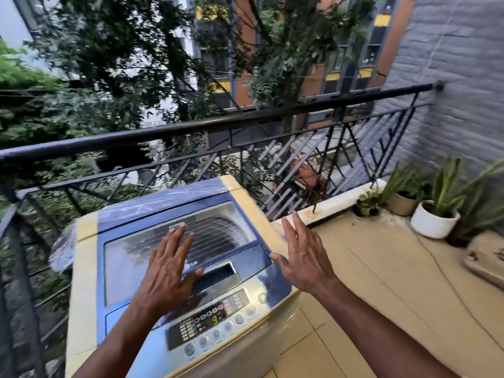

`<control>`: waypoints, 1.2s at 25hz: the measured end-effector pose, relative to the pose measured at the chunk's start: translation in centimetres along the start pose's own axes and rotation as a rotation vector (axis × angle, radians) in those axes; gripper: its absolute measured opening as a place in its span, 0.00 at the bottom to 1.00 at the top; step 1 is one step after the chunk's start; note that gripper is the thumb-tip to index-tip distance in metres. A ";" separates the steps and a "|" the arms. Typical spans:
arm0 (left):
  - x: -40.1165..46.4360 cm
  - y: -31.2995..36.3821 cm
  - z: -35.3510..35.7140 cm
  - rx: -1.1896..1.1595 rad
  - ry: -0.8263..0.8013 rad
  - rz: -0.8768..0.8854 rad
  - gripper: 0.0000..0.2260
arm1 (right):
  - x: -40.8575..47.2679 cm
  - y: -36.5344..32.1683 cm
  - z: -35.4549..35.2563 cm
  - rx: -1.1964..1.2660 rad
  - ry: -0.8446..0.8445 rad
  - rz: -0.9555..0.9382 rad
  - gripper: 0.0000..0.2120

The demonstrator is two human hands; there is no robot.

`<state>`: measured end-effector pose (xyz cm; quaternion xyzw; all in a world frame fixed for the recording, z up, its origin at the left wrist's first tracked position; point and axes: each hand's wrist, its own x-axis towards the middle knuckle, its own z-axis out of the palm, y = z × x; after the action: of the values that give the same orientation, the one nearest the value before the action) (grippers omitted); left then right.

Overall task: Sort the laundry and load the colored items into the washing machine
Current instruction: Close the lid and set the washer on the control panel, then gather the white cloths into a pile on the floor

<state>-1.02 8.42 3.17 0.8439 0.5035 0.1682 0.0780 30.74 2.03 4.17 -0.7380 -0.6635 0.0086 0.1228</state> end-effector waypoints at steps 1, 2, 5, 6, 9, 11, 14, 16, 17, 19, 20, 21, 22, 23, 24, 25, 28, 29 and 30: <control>1.0 0.7 0.2 -0.010 -0.012 0.032 0.40 | -0.4 0.7 -0.5 -0.002 0.017 0.034 0.43; 2.0 1.5 0.4 -0.019 -0.025 0.066 0.40 | -0.8 1.6 -1.0 -0.003 0.031 0.067 0.43; 4.2 4.4 1.2 -0.038 -0.058 0.155 0.37 | -2.6 3.8 -2.4 -0.002 0.069 0.146 0.42; 4.9 5.5 1.5 -0.044 -0.067 0.196 0.37 | -3.4 4.5 -2.8 -0.002 0.085 0.180 0.42; 7.2 9.2 2.5 -0.063 -0.101 0.334 0.38 | -5.9 6.6 -4.1 0.000 0.104 0.285 0.42; 8.3 12.0 3.5 -0.070 -0.132 0.406 0.38 | -7.6 8.2 -4.8 -0.023 0.103 0.336 0.42; 9.4 16.0 4.8 -0.080 -0.149 0.473 0.39 | -9.9 10.8 -5.9 -0.063 0.111 0.388 0.41; 10.1 18.9 5.7 -0.093 -0.153 0.513 0.39 | -11.2 12.8 -6.8 -0.086 0.115 0.439 0.41; 10.5 20.4 6.2 -0.102 -0.157 0.536 0.39 | -11.8 13.9 -7.2 -0.094 0.116 0.462 0.41; 11.1 23.3 7.1 -0.118 -0.159 0.576 0.40 | -13.0 16.1 -7.8 -0.104 0.120 0.499 0.40; 11.3 24.7 7.6 -0.125 -0.158 0.584 0.41 | -13.5 17.2 -8.0 -0.110 0.124 0.515 0.40; 11.4 25.9 8.0 -0.134 -0.156 0.589 0.41 | -14.0 18.2 -8.2 -0.115 0.130 0.529 0.40; 11.5 27.1 8.3 -0.140 -0.157 0.596 0.41 | -14.4 19.0 -8.4 -0.121 0.137 0.540 0.40; 11.7 28.3 8.8 -0.142 -0.161 0.609 0.41 | -14.9 20.0 -8.6 -0.129 0.142 0.550 0.40; 11.9 29.4 9.2 -0.139 -0.164 0.623 0.40 | -15.4 21.0 -8.7 -0.141 0.144 0.561 0.40; 12.1 30.4 9.6 -0.136 -0.168 0.638 0.40 | -15.8 22.0 -8.9 -0.151 0.143 0.573 0.39; 12.8 33.4 10.8 -0.132 -0.192 0.676 0.39 | -17.3 24.6 -9.1 -0.158 0.138 0.615 0.39; 13.0 34.3 11.1 -0.130 -0.194 0.686 0.38 | -17.7 25.3 -9.2 -0.158 0.139 0.625 0.39; 13.1 35.2 11.5 -0.130 -0.194 0.699 0.38 | -18.2 25.9 -9.3 -0.158 0.141 0.633 0.39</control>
<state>37.82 3.41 5.71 0.9703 0.1630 0.1356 0.1168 55.55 -19.73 5.50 -0.9135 -0.3898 -0.0561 0.1021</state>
